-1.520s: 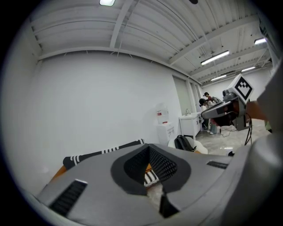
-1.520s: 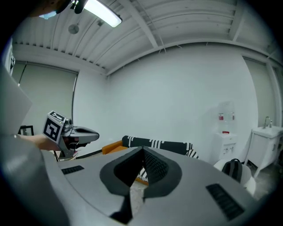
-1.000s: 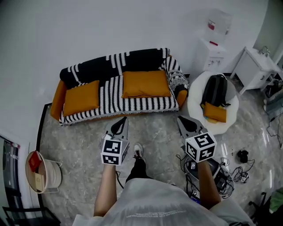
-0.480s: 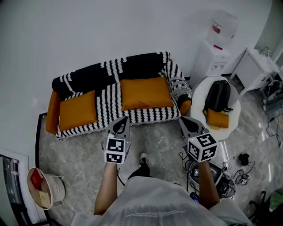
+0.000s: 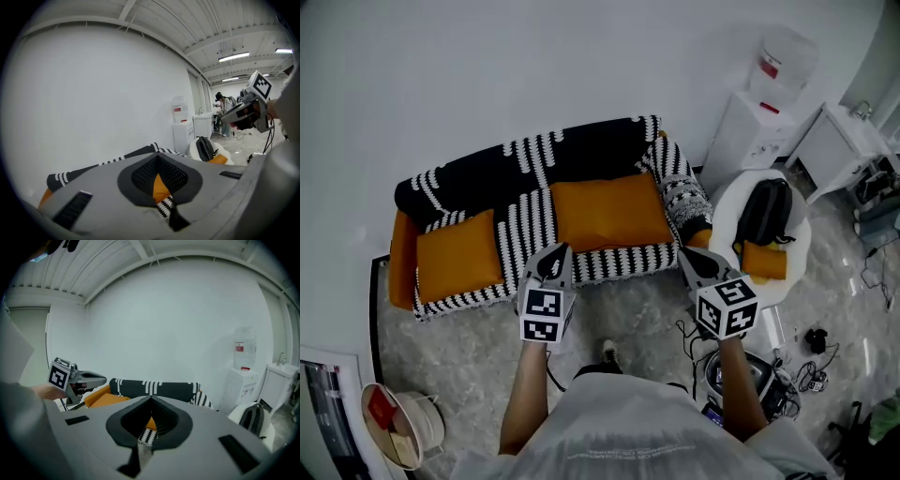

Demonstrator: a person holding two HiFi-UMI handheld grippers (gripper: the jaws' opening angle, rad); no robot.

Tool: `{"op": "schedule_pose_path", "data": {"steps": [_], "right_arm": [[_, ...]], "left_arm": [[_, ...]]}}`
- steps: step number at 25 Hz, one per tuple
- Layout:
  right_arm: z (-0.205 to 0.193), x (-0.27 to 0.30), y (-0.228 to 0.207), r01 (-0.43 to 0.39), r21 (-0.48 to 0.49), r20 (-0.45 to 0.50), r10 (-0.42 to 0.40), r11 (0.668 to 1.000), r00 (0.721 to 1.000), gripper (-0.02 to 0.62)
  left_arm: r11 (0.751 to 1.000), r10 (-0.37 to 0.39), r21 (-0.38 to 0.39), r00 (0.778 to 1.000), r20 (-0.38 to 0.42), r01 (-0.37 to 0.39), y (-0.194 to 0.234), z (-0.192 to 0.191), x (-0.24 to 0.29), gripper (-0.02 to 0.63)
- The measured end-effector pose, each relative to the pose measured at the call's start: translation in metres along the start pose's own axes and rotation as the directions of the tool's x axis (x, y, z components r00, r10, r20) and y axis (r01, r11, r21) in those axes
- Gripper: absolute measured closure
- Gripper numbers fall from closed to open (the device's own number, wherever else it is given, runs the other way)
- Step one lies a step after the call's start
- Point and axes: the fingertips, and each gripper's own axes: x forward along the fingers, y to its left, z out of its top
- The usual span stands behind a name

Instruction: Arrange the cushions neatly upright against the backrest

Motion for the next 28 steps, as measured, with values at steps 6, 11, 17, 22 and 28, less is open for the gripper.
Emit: {"op": "schedule_pose_path", "data": {"steps": [6,11,17,22,28], "right_arm": [[-0.001,0.042,-0.008,0.038,-0.014,-0.049,-0.039,0.999,0.998,0.592],[-0.006,0.065,-0.018,0.020,0.017,-0.090,-0.018,1.000,0.996,0.592],[-0.011,0.088,-0.039,0.022,-0.004,-0.118,-0.022,1.000,0.993,0.592],[-0.022,0.096,-0.053,0.056,0.015,-0.148,-0.053,0.998,0.987,0.592],[-0.038,0.095,-0.066,0.123,0.054,-0.165,-0.112,0.991,0.980,0.592]], "left_arm": [[1.000,-0.019,-0.014,0.999,-0.037,0.019,0.033,-0.016,0.033,0.588],[0.999,-0.034,-0.024,0.997,-0.075,0.032,0.047,-0.030,0.057,0.588],[0.999,-0.054,-0.008,0.991,-0.119,0.054,0.050,-0.044,0.082,0.586],[0.997,-0.069,-0.034,0.985,-0.156,0.065,0.056,-0.064,0.086,0.587],[0.995,-0.087,-0.056,0.978,-0.189,0.078,0.057,-0.086,0.091,0.588]]}}
